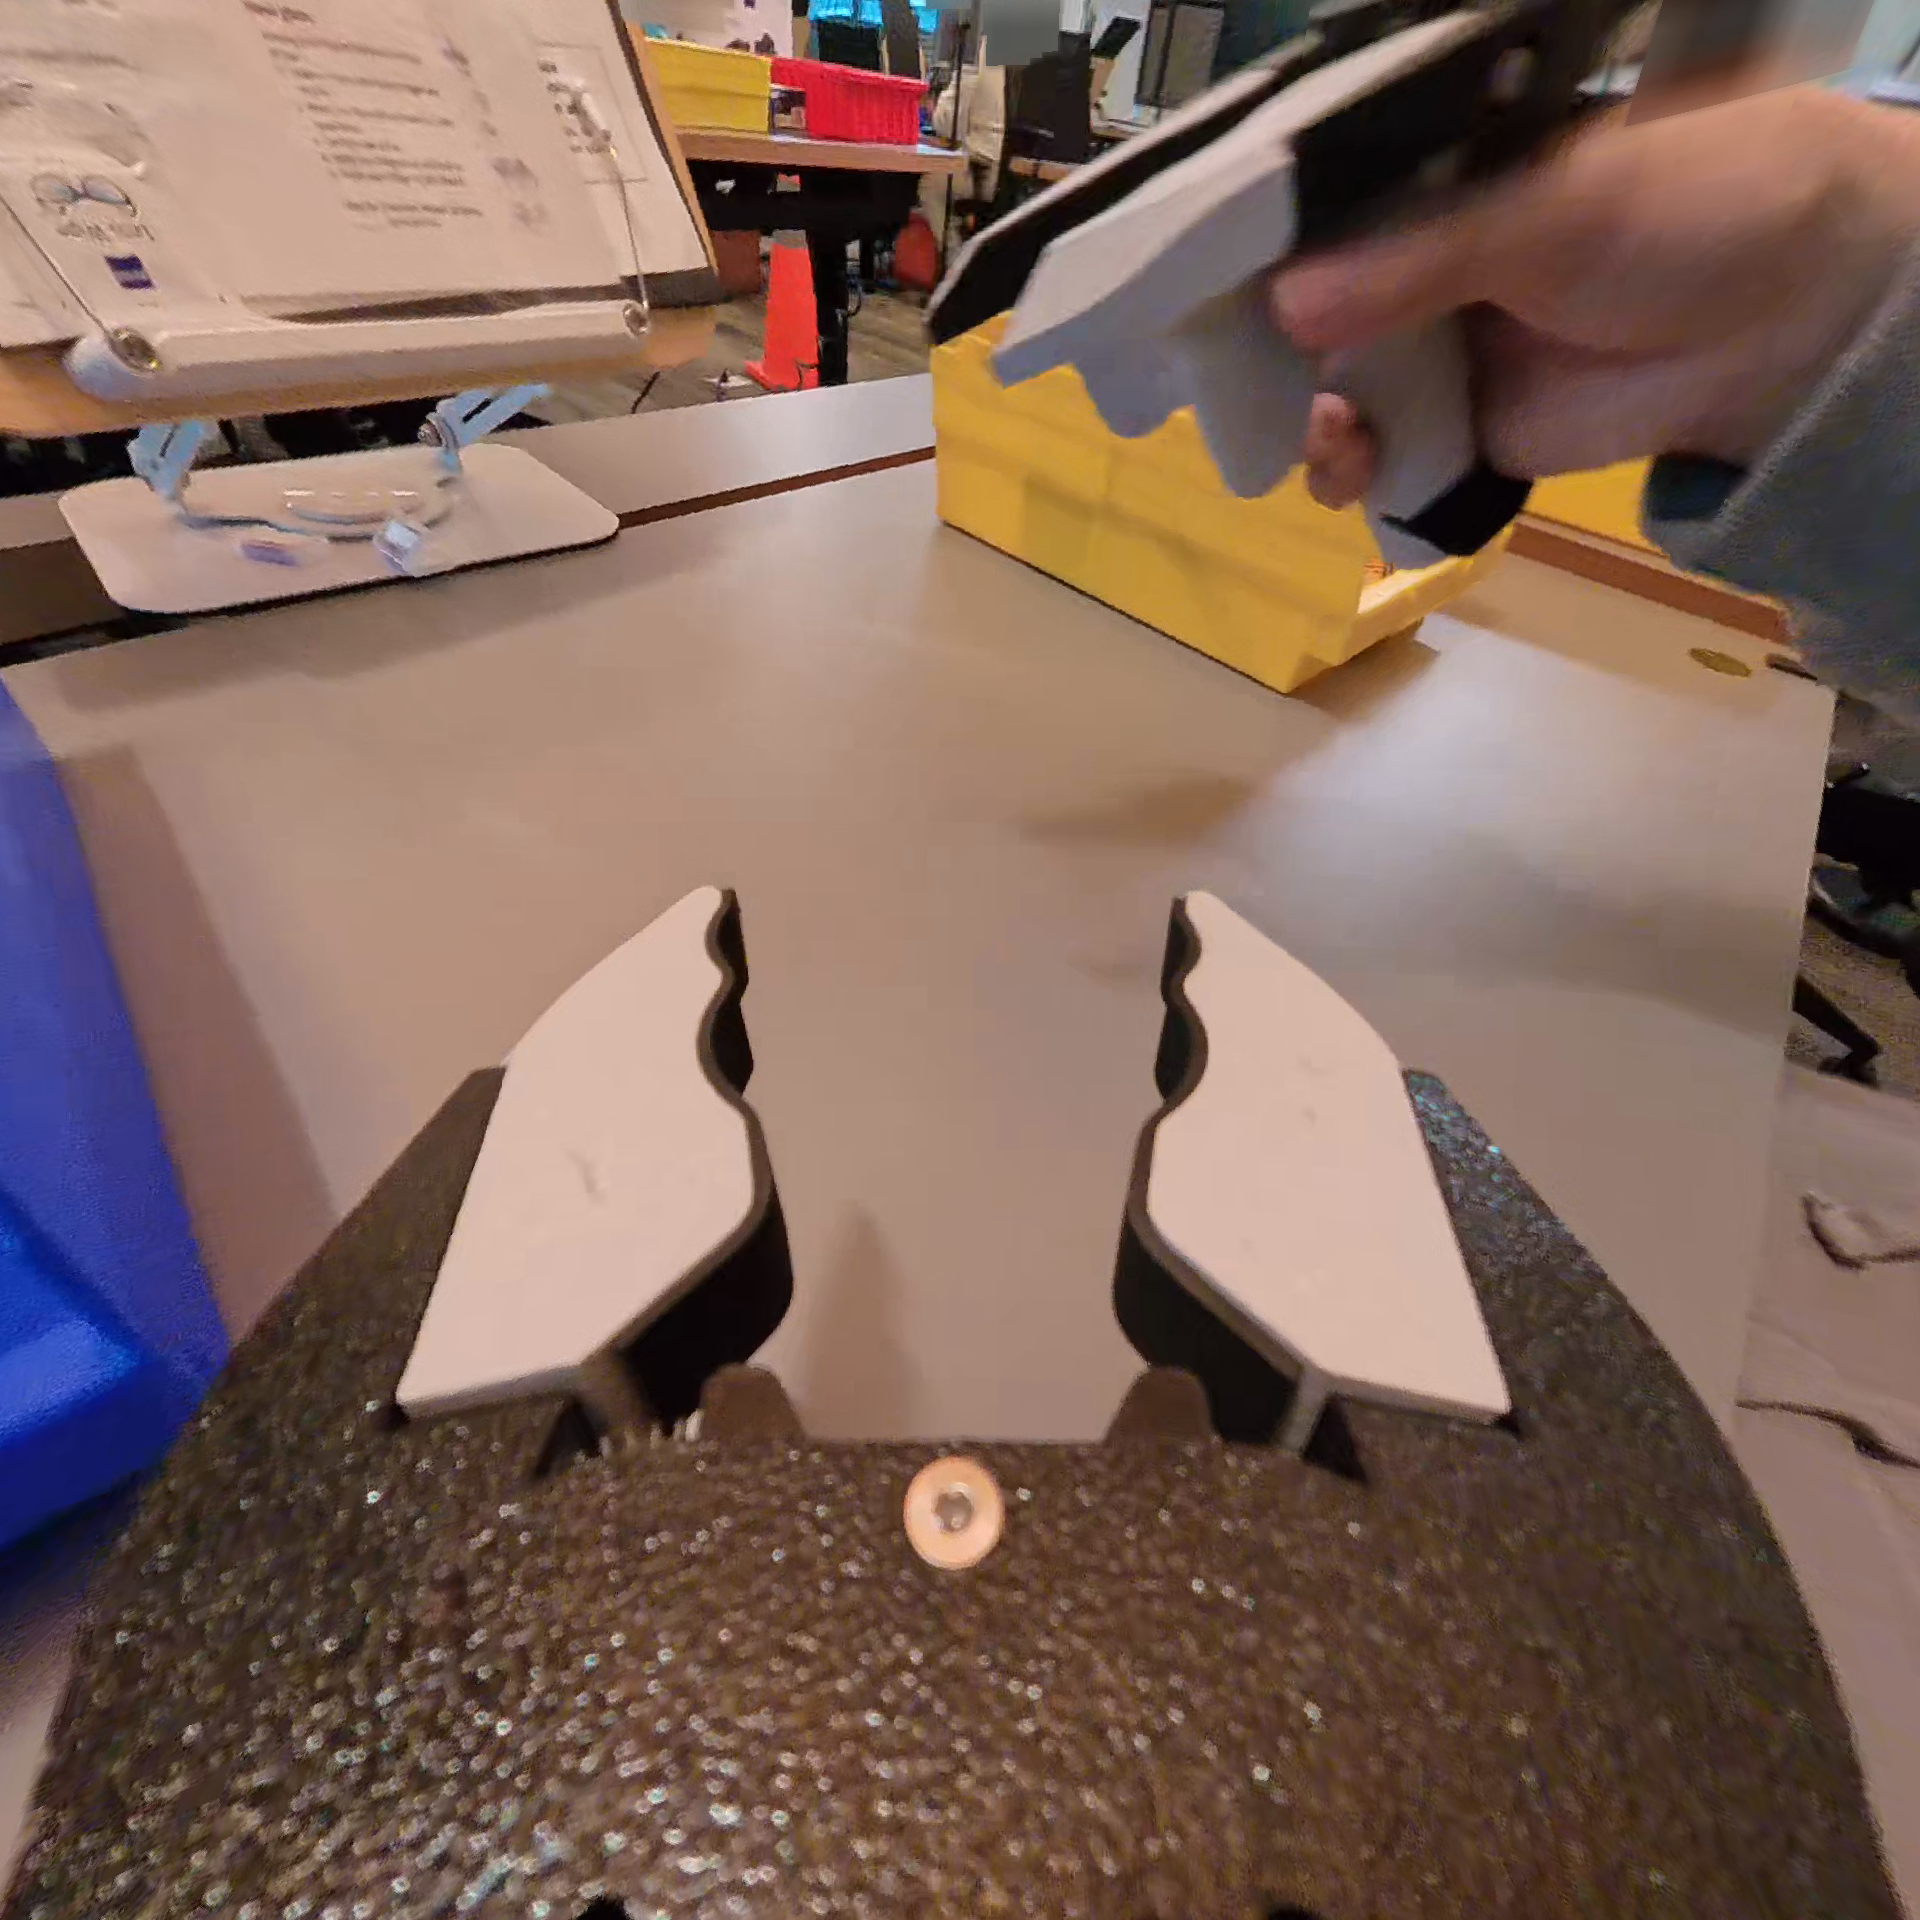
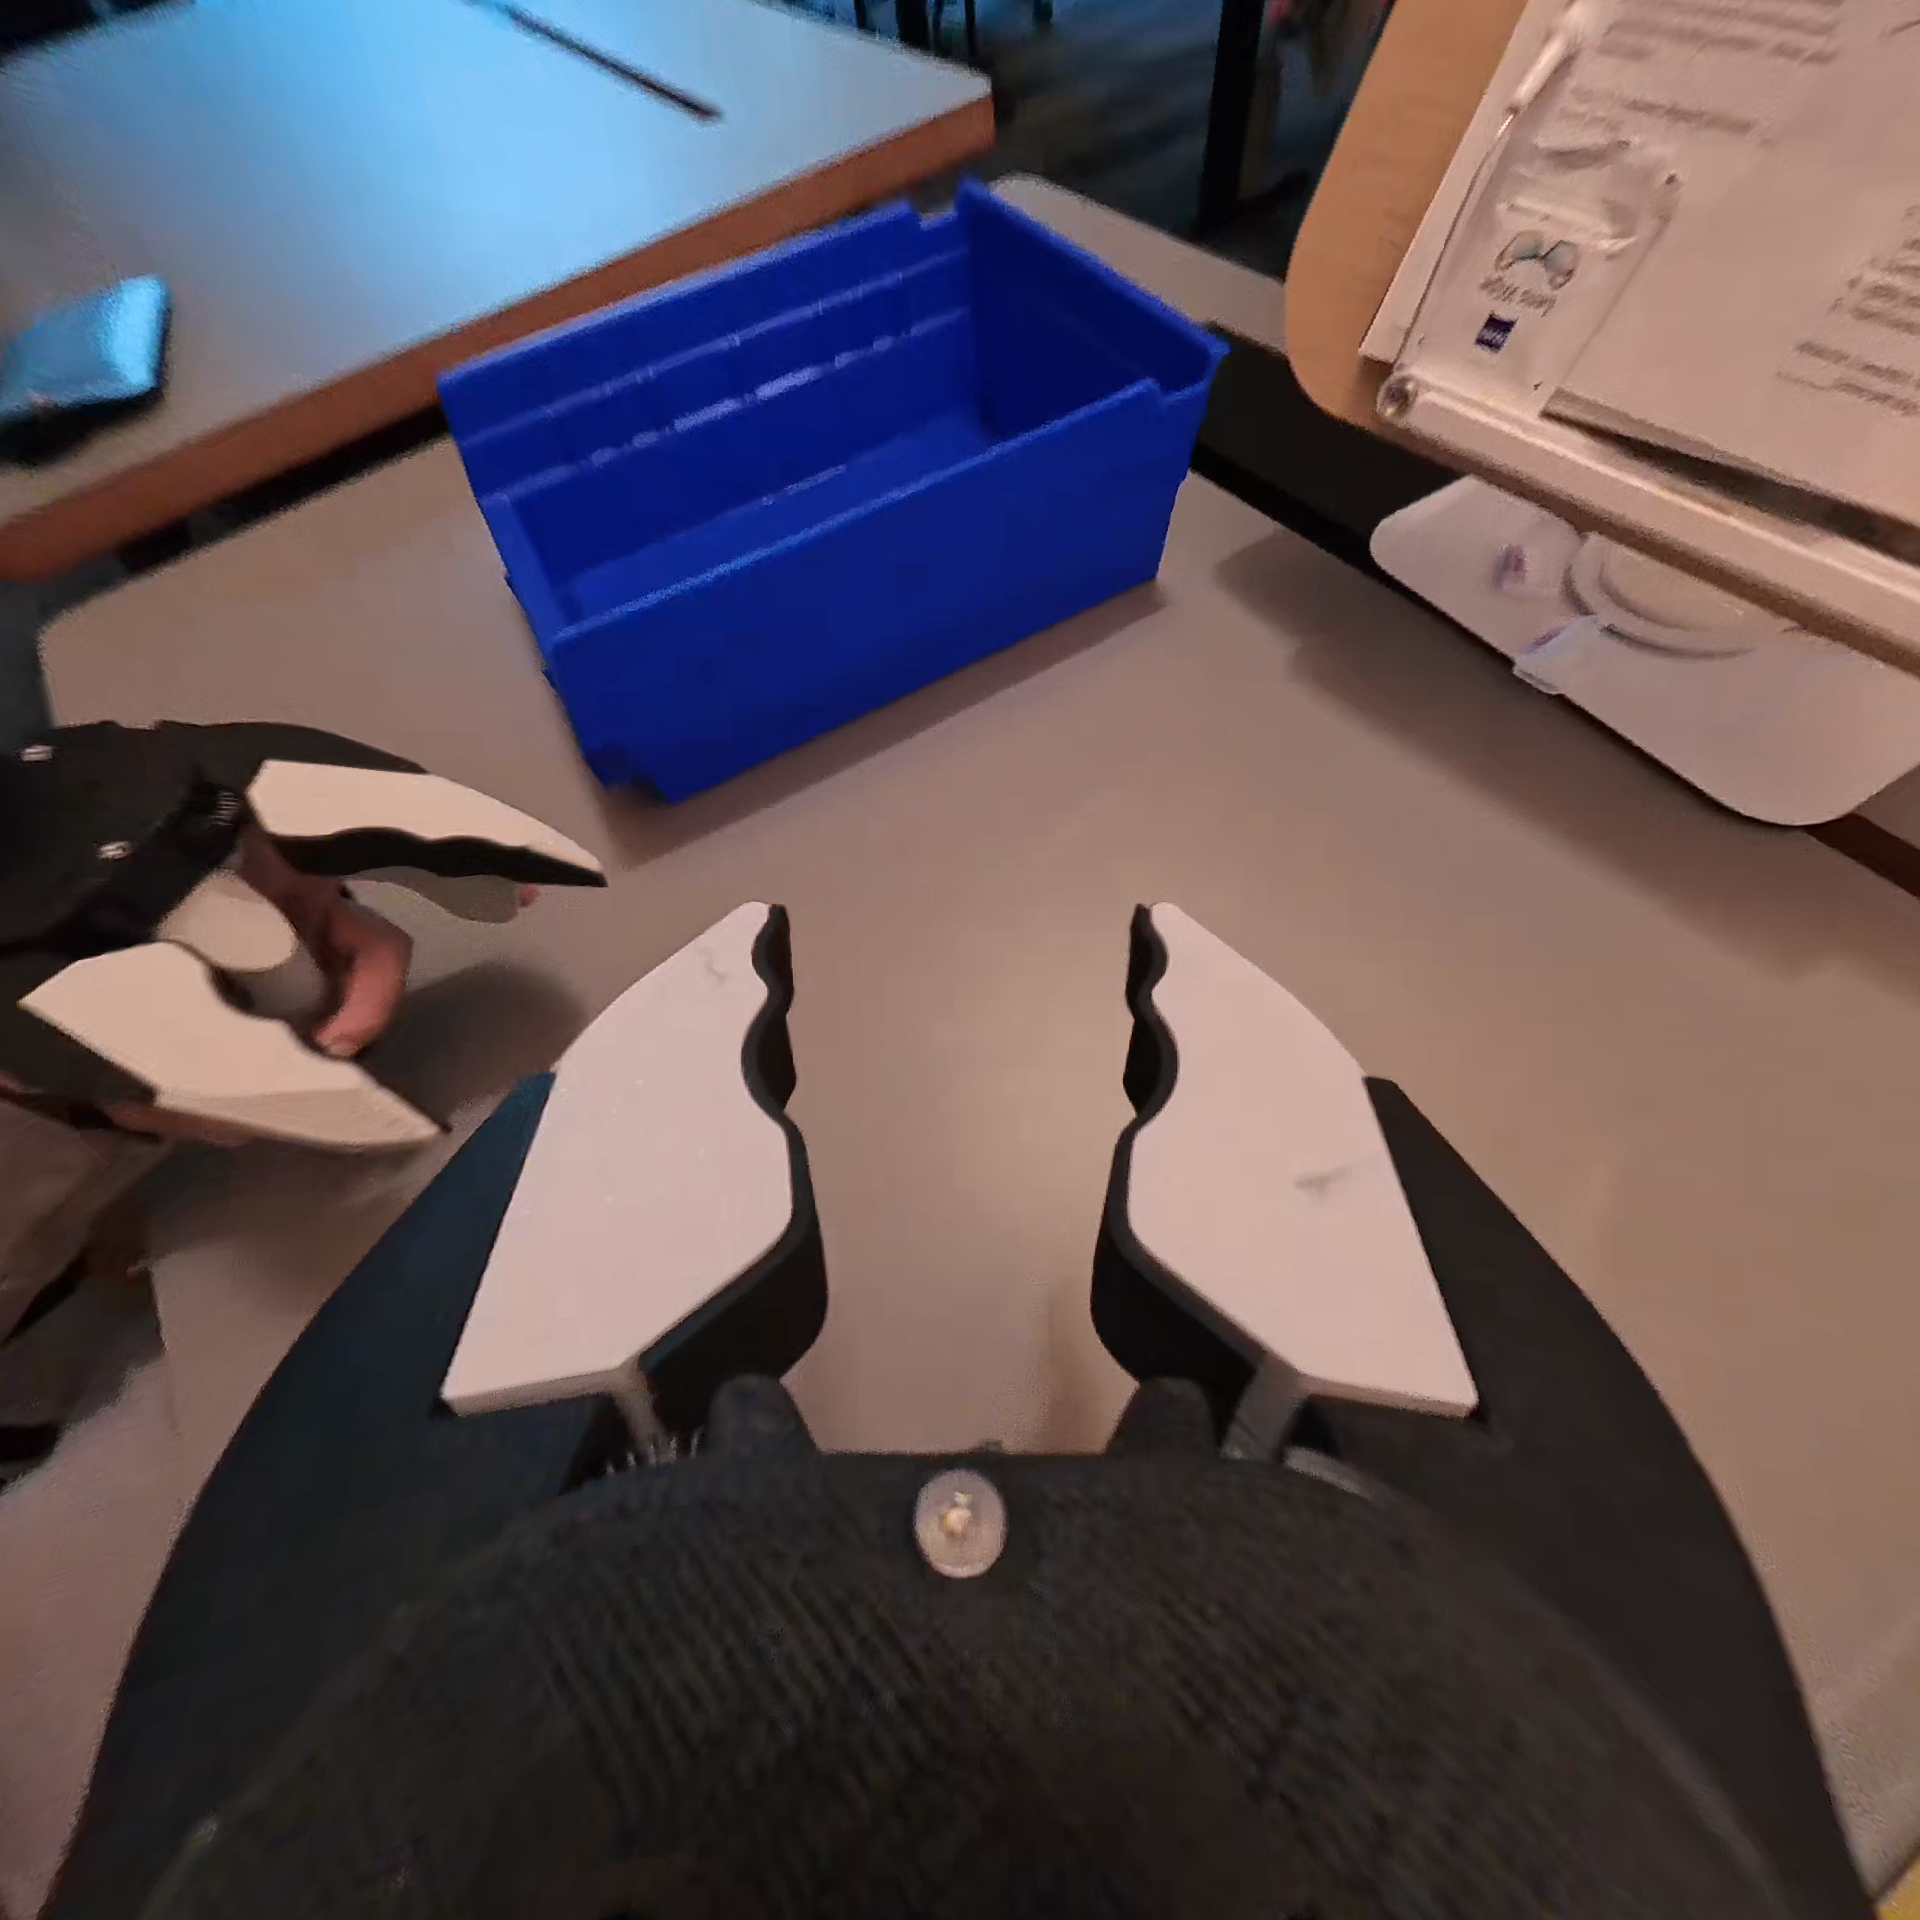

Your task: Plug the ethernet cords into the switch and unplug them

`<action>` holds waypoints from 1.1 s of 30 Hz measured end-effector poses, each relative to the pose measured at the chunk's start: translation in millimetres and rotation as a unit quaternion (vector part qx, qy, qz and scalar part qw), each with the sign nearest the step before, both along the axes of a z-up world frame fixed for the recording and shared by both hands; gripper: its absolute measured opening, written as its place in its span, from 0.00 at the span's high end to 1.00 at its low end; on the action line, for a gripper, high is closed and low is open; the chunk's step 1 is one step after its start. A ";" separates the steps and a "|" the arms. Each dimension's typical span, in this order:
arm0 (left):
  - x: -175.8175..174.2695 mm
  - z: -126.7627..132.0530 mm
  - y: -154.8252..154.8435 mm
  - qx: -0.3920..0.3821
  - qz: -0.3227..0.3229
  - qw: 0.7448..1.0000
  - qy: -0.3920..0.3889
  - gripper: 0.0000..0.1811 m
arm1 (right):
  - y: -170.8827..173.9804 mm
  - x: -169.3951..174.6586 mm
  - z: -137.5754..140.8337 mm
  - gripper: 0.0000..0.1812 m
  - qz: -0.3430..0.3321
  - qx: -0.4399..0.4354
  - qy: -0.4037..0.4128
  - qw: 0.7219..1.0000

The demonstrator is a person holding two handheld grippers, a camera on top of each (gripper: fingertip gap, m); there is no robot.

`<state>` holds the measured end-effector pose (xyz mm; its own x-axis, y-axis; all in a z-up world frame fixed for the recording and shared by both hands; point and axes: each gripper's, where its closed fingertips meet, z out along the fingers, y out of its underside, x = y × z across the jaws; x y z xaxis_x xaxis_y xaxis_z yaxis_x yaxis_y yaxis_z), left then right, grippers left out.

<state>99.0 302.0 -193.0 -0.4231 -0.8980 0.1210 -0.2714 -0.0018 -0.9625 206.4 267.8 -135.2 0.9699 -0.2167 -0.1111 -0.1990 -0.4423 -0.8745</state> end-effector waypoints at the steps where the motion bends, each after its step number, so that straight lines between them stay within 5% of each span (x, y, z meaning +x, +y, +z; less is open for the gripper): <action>1: 0.6 -1.2 -1.9 -0.006 0.006 1.000 0.001 0.58 | -9.1 -1.1 3.3 0.66 -0.002 0.018 -0.005 1.000; 5: 16.5 -3.9 -23.4 -0.010 0.021 1.000 0.019 0.58 | -68.3 0.2 9.0 0.64 -0.013 0.053 -0.047 0.997; 12: 87.2 9.8 -134.1 -0.031 0.025 0.998 0.055 0.55 | -248.6 79.0 45.4 0.65 -0.252 0.071 -0.184 0.947; 17: 159.8 29.9 -214.5 -0.069 0.020 0.993 0.090 0.52 | -341.6 113.4 27.2 0.66 -0.370 0.046 -0.194 0.907; 20: 200.8 23.0 -247.8 -0.061 0.029 0.987 0.147 0.51 | -358.4 115.2 32.0 0.66 -0.376 0.062 -0.194 0.904; 24: 248.2 -13.7 -257.6 0.050 0.063 0.976 0.201 0.52 | -350.8 108.9 31.2 0.66 -0.340 0.077 -0.174 0.921; 28: 256.3 -52.3 -244.7 0.177 0.065 0.953 0.235 0.79 | -343.5 99.4 36.2 0.66 -0.313 0.072 -0.183 0.929; 33: 210.2 -47.7 -193.2 0.203 0.036 0.955 0.213 0.85 | -336.2 85.7 49.0 0.67 -0.293 0.084 -0.198 0.931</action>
<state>309.1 108.8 -240.7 -0.3484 -0.9324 -0.0959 -0.6518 0.3145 -0.6901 292.2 -68.4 -86.2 0.6620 -0.7343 0.1501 -0.0100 -0.2088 -0.9779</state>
